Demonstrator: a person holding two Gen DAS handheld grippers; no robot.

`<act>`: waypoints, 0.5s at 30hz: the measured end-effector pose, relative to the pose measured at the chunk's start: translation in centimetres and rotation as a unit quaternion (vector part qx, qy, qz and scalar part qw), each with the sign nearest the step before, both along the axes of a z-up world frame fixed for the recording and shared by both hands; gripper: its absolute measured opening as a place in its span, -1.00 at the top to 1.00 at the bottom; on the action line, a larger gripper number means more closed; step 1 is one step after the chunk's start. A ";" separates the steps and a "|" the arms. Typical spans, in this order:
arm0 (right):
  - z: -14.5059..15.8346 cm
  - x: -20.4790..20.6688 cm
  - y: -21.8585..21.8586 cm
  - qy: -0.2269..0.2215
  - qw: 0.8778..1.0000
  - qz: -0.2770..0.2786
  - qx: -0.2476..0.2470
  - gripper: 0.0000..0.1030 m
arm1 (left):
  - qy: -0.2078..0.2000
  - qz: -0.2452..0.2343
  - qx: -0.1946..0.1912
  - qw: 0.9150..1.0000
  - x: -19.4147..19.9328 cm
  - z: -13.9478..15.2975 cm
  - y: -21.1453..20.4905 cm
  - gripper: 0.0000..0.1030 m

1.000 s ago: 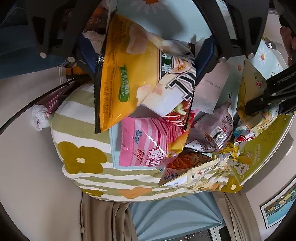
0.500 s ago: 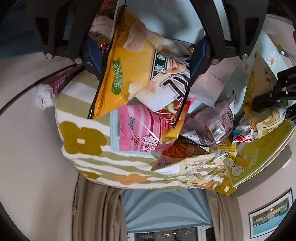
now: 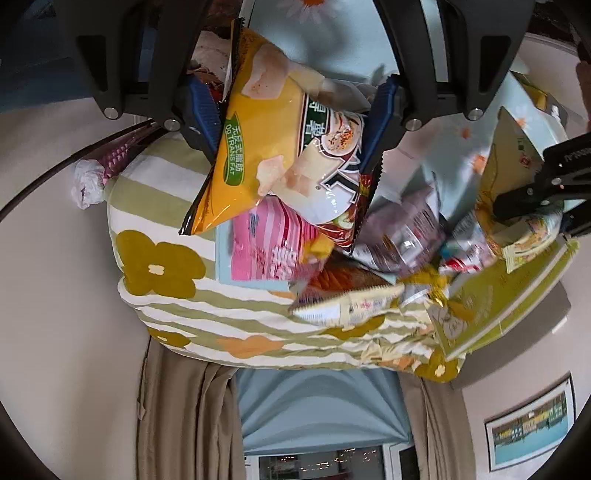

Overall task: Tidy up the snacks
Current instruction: 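Grasp the green printed packet with the left tool while the right tool grasps the yellow chip bag, then carry both packets over the box and release them inside with both tools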

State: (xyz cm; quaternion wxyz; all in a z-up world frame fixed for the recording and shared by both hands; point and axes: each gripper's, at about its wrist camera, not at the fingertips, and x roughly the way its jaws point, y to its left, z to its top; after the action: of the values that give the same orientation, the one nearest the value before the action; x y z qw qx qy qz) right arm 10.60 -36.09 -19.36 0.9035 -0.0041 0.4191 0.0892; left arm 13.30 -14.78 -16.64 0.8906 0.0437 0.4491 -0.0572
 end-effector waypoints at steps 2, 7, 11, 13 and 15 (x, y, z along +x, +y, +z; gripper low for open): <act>1.2 -0.1 0.0 -0.003 1.000 -0.002 0.009 -0.23 | -0.011 0.002 -0.004 1.000 -0.2 1.3 0.5 -0.13; 5.2 -0.1 1.3 -0.023 0.999 0.004 0.033 -0.22 | -0.040 0.015 -0.011 0.999 -0.2 4.4 2.4 -0.14; 8.0 0.7 3.3 -0.038 0.997 0.018 0.061 -0.22 | -0.064 0.038 -0.018 0.997 -0.1 6.8 5.6 -0.14; 9.2 1.2 4.8 -0.045 0.996 0.029 0.072 -0.22 | -0.077 0.050 -0.019 0.996 0.0 8.0 7.8 -0.14; 10.4 1.7 6.8 -0.052 0.995 0.042 0.081 -0.22 | -0.086 0.062 -0.016 0.994 0.2 9.1 10.1 -0.14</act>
State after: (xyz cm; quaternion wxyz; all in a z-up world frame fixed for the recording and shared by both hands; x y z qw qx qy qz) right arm 12.35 -29.30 -8.98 0.9169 0.0467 0.3626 0.1599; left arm 13.54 -4.66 -7.55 0.9285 0.0068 0.3713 -0.0050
